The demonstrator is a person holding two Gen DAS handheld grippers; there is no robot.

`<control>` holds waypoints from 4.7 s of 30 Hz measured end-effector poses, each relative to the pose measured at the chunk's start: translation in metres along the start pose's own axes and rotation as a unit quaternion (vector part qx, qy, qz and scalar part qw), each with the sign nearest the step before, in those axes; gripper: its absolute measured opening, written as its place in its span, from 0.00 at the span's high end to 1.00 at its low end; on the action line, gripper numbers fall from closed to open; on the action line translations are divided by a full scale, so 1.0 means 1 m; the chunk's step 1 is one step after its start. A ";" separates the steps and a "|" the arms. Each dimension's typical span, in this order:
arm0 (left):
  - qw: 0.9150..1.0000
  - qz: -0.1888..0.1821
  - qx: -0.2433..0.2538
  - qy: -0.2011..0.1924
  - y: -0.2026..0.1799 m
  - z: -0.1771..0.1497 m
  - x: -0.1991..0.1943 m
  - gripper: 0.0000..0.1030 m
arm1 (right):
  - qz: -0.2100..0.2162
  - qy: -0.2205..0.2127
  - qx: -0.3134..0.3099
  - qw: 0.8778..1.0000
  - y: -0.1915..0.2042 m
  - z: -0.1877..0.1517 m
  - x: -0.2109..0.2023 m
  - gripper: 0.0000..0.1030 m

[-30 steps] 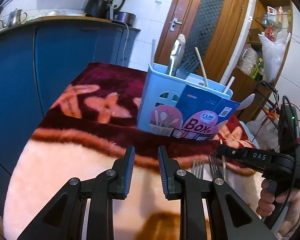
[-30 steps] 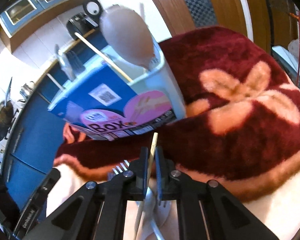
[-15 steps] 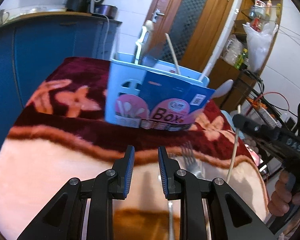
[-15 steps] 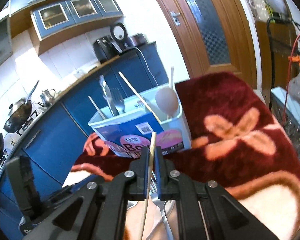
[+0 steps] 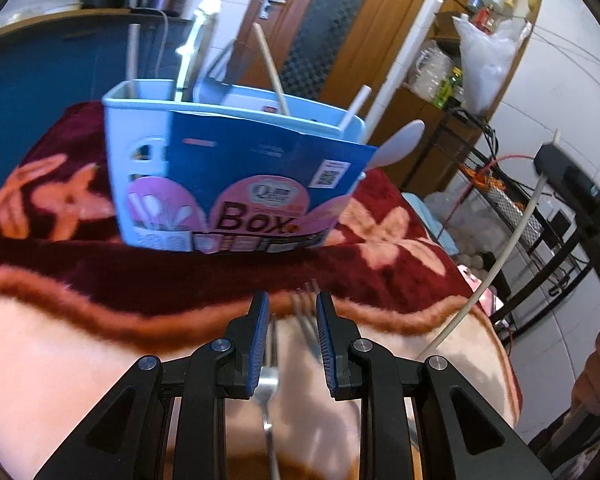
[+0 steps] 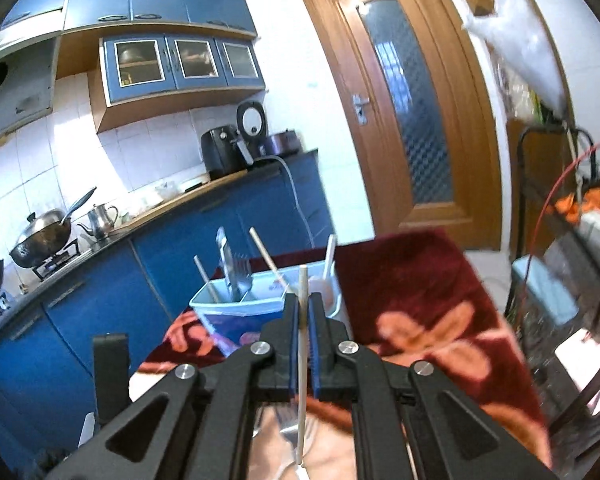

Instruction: Organize utensils

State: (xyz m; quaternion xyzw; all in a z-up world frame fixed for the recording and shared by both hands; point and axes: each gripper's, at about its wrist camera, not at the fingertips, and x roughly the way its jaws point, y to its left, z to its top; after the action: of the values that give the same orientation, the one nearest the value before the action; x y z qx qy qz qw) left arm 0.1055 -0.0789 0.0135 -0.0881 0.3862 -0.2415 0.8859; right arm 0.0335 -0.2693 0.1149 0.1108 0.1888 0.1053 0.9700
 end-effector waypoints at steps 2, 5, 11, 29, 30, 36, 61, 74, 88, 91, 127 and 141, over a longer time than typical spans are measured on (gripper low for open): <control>1.000 -0.003 0.010 0.007 -0.005 0.002 0.006 0.76 | -0.004 -0.008 -0.005 1.000 -0.002 0.003 -0.002 0.94; 1.000 0.000 0.019 0.017 -0.008 0.003 0.014 0.76 | -0.005 -0.016 -0.007 1.000 -0.006 0.005 -0.003 0.94; 0.999 -0.020 0.007 0.036 -0.005 0.003 0.025 0.76 | -0.005 -0.014 -0.003 1.000 -0.017 0.000 -0.002 0.94; 0.998 -0.057 -0.015 0.034 0.002 0.003 0.040 0.90 | 0.000 0.006 -0.002 1.000 -0.023 -0.008 0.007 0.94; 0.997 -0.064 -0.016 0.028 0.002 0.003 0.037 0.95 | -0.001 0.006 -0.002 1.000 -0.023 -0.008 0.007 0.94; 0.998 -0.052 0.001 -0.018 -0.006 0.004 0.014 0.98 | -0.005 0.006 -0.003 1.000 -0.021 -0.009 0.006 0.94; 0.961 0.106 0.046 -0.251 0.003 0.076 -0.144 0.99 | 0.001 -0.007 -0.027 1.000 0.002 -0.004 -0.004 0.94; 0.909 0.234 0.087 -0.333 0.008 0.146 -0.174 0.99 | 0.001 -0.007 -0.037 0.999 0.007 0.000 0.000 0.94; 0.910 0.278 0.126 -0.282 0.021 0.153 -0.108 0.99 | -0.004 -0.042 -0.066 0.997 0.025 0.041 0.006 0.94; 0.913 0.276 0.130 -0.270 0.023 0.148 -0.096 0.99 | -0.007 -0.058 -0.072 0.996 0.030 0.057 0.010 0.94; 0.959 0.197 0.074 -0.192 0.041 0.121 -0.036 0.94 | -0.038 0.038 -0.065 0.996 0.020 0.044 0.130 0.90; 0.967 0.169 0.055 -0.184 0.032 0.111 -0.062 0.91 | -0.013 0.015 -0.042 0.999 0.020 0.044 0.103 0.81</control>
State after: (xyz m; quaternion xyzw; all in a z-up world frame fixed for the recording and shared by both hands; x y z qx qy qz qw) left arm 0.1619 -0.0239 0.1186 -0.0150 0.2118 -0.0887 0.9732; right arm 0.1407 -0.2325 0.1247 0.0659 0.1998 0.1026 0.9722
